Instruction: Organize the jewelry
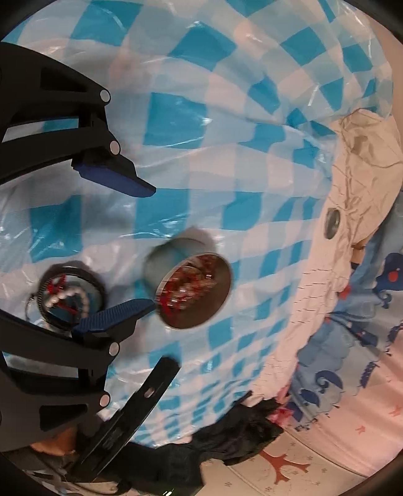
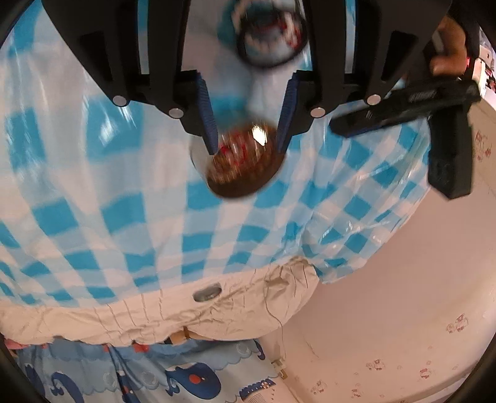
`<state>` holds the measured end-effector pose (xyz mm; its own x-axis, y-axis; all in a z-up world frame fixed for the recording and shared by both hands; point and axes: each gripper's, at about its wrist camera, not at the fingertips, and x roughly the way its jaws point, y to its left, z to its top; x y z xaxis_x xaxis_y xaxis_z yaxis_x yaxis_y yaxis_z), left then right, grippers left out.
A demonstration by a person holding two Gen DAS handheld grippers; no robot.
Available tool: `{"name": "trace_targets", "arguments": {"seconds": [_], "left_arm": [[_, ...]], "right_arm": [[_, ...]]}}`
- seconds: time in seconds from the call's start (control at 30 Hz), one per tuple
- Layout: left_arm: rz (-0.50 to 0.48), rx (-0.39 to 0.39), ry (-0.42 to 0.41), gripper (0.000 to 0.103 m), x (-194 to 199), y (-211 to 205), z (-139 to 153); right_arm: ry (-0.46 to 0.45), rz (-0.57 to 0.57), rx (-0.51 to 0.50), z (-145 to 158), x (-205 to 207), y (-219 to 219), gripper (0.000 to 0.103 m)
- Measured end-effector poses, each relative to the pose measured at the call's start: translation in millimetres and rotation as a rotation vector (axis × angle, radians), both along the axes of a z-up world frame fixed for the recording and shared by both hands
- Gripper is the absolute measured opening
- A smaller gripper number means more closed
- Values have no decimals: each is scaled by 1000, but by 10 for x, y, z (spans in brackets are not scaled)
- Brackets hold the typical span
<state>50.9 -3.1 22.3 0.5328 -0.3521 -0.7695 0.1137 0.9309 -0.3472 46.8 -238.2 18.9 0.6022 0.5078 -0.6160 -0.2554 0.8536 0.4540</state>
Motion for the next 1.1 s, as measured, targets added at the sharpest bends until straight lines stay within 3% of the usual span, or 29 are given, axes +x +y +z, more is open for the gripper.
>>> {"name": "trace_targets", "arguments": {"seconds": [0.17, 0.3, 0.5, 0.57, 1.1], "left_arm": [[-21, 38, -2, 68, -101, -75, -75], [-69, 73, 8, 68, -127, -211, -175], [-151, 149, 13, 68, -160, -478, -317], [-169, 174, 8, 68, -175, -541, -348], [-211, 241, -7, 68, -211, -667, -396]], "right_arm": [[73, -25, 14, -156, -406, -201, 41], [125, -65, 96, -237, -396, -326, 43], [129, -63, 113, -200, -384, -330, 49], [128, -58, 110, -196, -386, -306, 55], [146, -63, 120, -266, -389, -312, 57]]}}
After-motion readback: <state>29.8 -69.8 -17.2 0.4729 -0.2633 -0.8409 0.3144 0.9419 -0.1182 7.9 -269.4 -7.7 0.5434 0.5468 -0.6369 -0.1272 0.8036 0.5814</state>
